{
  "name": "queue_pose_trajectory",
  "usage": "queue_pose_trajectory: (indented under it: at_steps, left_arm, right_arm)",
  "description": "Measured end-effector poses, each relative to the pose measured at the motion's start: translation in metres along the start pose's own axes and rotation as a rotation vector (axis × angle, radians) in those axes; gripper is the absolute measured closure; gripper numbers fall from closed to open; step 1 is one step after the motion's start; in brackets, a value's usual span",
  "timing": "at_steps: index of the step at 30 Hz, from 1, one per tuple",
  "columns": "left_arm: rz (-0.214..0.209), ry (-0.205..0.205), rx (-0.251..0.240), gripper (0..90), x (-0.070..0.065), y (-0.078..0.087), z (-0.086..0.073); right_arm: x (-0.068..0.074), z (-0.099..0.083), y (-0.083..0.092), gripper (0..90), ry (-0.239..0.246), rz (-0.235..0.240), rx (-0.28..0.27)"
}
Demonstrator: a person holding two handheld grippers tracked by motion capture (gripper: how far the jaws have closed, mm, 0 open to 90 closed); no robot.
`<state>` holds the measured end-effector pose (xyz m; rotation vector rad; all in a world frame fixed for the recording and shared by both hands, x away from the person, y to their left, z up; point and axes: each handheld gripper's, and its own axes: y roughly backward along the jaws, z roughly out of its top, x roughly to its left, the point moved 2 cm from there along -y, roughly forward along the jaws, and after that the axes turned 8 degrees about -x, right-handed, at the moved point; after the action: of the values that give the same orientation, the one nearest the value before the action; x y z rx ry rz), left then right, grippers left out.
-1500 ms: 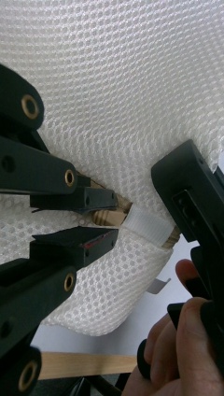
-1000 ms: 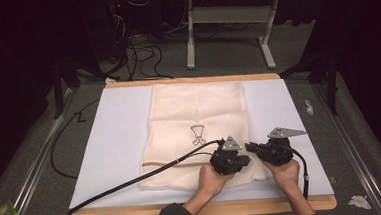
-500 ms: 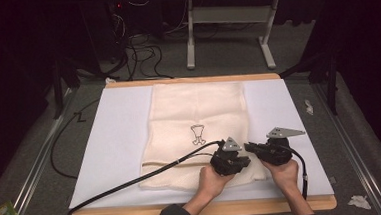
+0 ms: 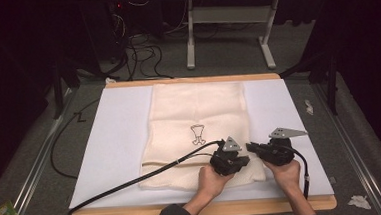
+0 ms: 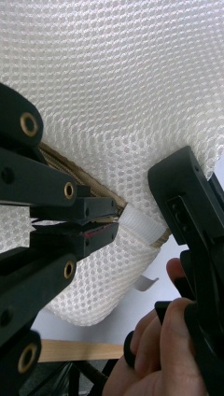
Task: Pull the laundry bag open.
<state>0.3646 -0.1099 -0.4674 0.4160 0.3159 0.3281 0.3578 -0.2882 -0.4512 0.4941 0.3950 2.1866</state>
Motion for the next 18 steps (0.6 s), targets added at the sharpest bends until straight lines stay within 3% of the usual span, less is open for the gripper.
queue_pose_trajectory:
  at_steps: [8,15,18]
  left_arm:
    - [0.007,-0.007,0.013,86.9,0.0004,0.0028,0.0008]
    - [0.03,-0.038,0.016,87.0,0.0001,0.0023,-0.0006]
    - [0.037,-0.02,0.039,87.0,0.0034,0.0004,-0.0043]
  right_arm:
    - [-0.0013,-0.001,0.0022,88.1,0.007,-0.006,0.009]
    - [0.001,-0.0027,0.0047,88.2,0.064,-0.027,-0.001]
    - [-0.0026,-0.0038,0.0035,88.4,0.056,-0.03,0.008]
